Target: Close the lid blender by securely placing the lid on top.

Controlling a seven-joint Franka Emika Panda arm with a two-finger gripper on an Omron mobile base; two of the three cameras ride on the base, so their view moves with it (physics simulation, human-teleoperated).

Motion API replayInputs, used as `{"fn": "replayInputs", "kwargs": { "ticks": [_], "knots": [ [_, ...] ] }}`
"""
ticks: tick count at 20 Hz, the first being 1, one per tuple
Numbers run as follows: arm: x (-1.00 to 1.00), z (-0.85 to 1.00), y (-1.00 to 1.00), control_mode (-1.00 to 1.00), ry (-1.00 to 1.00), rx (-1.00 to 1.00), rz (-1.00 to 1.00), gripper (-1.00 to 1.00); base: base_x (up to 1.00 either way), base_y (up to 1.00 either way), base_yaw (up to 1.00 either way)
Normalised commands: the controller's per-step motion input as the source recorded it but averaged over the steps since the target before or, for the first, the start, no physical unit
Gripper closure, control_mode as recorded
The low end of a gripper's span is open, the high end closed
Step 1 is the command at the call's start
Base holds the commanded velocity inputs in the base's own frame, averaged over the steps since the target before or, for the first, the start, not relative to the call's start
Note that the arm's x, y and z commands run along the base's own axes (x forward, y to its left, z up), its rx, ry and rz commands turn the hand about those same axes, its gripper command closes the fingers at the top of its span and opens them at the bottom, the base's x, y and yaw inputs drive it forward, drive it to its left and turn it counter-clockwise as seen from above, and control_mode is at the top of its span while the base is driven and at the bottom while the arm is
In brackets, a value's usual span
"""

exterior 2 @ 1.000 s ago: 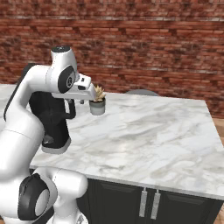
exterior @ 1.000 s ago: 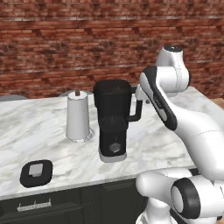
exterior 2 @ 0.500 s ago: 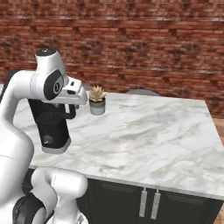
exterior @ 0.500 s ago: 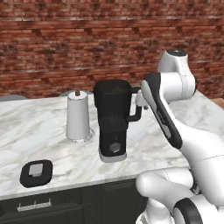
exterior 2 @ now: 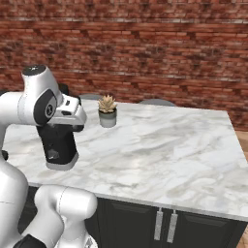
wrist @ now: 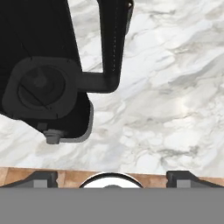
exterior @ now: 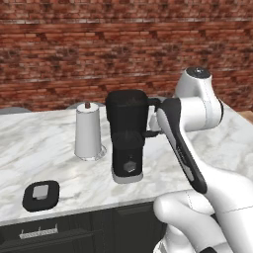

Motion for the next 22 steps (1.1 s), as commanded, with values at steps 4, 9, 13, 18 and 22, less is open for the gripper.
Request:
{"fn": "replayInputs", "kwargs": {
  "ticks": [4, 9, 13, 18, 22],
  "knots": [
    [-0.01, -0.09, -0.04, -1.00, 0.06, 0.00, 0.00, -1.00, 0.00, 0.00, 0.00],
    [0.04, -0.05, 0.00, -1.00, 0.07, 0.00, 0.02, -1.00, 0.00, 0.00, 0.00],
    [-0.10, -0.05, 0.09, -1.00, 0.01, 0.00, 0.00, -1.00, 0.00, 0.00, 0.00],
    [-0.41, -0.04, 0.96, -1.00, 0.01, -0.05, 0.10, -1.00, 0.00, 0.00, 0.00],
    [-0.17, -0.16, 1.00, -1.00, 0.01, -0.04, 0.22, -1.00, 0.00, 0.00, 0.00]
  ]
}}
